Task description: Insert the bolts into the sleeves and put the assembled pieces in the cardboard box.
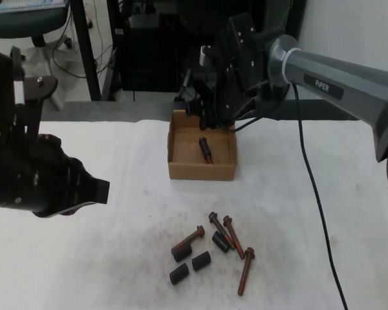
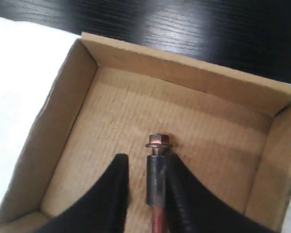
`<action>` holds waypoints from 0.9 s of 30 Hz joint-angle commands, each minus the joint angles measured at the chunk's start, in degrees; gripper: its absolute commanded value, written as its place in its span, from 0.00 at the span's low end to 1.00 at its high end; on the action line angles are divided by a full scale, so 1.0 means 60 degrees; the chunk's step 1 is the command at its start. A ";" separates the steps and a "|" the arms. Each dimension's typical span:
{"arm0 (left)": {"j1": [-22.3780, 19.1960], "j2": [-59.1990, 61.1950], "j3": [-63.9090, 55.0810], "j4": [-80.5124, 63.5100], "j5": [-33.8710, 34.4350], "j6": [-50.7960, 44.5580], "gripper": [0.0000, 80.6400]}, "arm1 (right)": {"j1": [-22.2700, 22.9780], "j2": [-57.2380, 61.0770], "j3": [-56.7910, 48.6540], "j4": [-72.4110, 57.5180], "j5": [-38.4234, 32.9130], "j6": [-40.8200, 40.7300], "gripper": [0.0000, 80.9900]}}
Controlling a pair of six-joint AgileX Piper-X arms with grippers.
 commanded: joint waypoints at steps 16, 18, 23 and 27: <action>-0.2088 0.0935 -0.0015 -0.1513 0.0993 0.1183 0.01 | -0.0027 -0.4600 0.1559 0.4089 -0.0855 -0.1560 0.01; -0.2392 0.1367 -0.0015 -0.1736 0.0763 0.1228 0.01 | -0.0027 -0.5401 0.2262 0.4089 -0.0855 -0.1560 0.01; -0.2824 0.2570 -0.0227 -0.2100 0.0244 0.2065 0.01 | -0.0027 -0.7777 0.4085 0.4185 -0.0855 -0.1560 0.01; -0.2973 0.3895 -0.1073 -0.2084 0.0322 0.2313 0.01 | -0.0027 -0.9694 0.5480 0.4208 -0.0855 -0.1500 0.01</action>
